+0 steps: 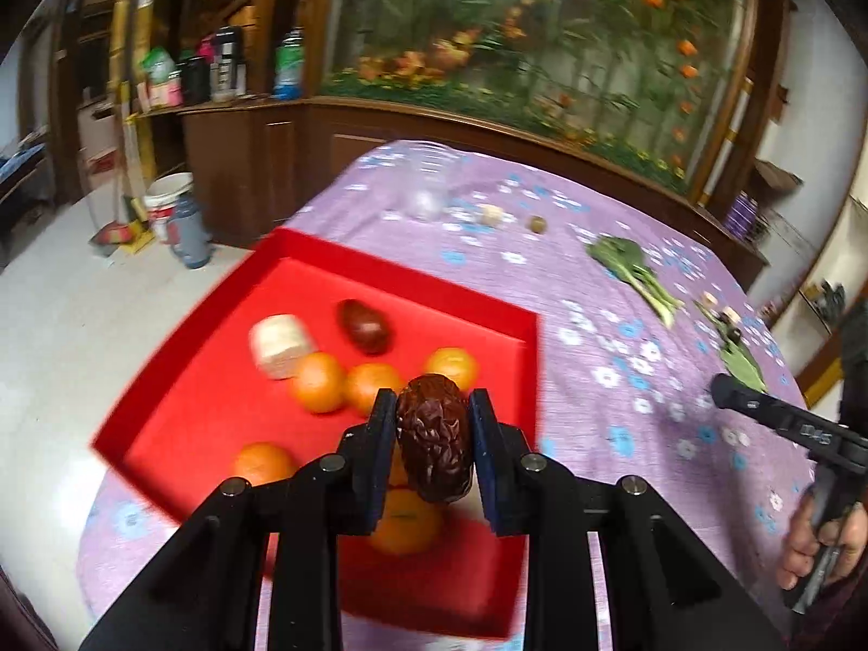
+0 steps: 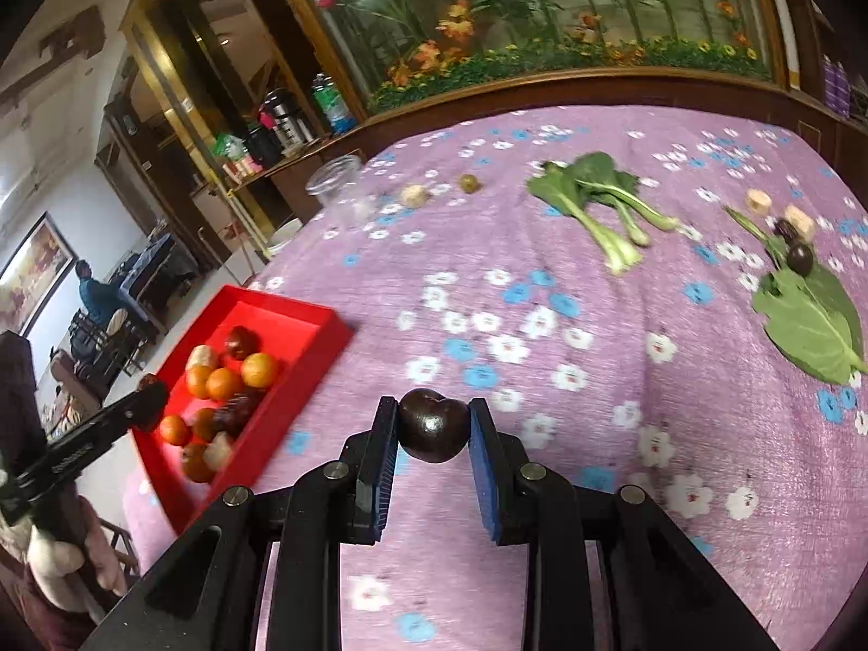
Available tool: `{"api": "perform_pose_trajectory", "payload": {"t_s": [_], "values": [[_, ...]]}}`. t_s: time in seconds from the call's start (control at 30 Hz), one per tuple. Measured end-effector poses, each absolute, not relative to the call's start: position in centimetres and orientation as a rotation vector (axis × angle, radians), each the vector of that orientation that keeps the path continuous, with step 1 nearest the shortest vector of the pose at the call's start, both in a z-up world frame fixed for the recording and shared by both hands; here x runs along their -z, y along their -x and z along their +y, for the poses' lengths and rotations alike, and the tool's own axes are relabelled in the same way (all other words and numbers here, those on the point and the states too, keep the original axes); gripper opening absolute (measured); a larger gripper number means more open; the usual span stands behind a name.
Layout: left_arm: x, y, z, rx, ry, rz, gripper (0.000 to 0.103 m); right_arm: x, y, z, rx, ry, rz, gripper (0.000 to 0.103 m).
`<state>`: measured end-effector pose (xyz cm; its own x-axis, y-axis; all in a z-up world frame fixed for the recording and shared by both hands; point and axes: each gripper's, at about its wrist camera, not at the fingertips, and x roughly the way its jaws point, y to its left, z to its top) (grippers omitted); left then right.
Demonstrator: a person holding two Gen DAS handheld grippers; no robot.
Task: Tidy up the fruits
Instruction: 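Carry the red date and dark plum into the red tray and release both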
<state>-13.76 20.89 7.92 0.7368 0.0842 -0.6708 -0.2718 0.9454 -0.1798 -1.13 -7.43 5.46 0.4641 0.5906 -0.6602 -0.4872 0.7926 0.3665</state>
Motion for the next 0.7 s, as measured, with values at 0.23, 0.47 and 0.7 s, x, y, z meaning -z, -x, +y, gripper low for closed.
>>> {"api": "perform_pose_trajectory", "payload": {"t_s": [0.23, 0.47, 0.7], "values": [[-7.0, 15.3, 25.1, -0.255, 0.348, 0.712, 0.026, -7.2, 2.9, -1.3, -0.758, -0.051, 0.877, 0.028], [-6.1, 15.8, 26.7, -0.29, 0.337, 0.709, 0.026, -6.3, 3.8, 6.4, -0.855, 0.025, 0.931, 0.028], [-5.0, 15.3, 27.5, -0.283, 0.355, 0.732, 0.026, -5.5, 3.1, 11.4, -0.917, 0.012, 0.984, 0.029]]}}
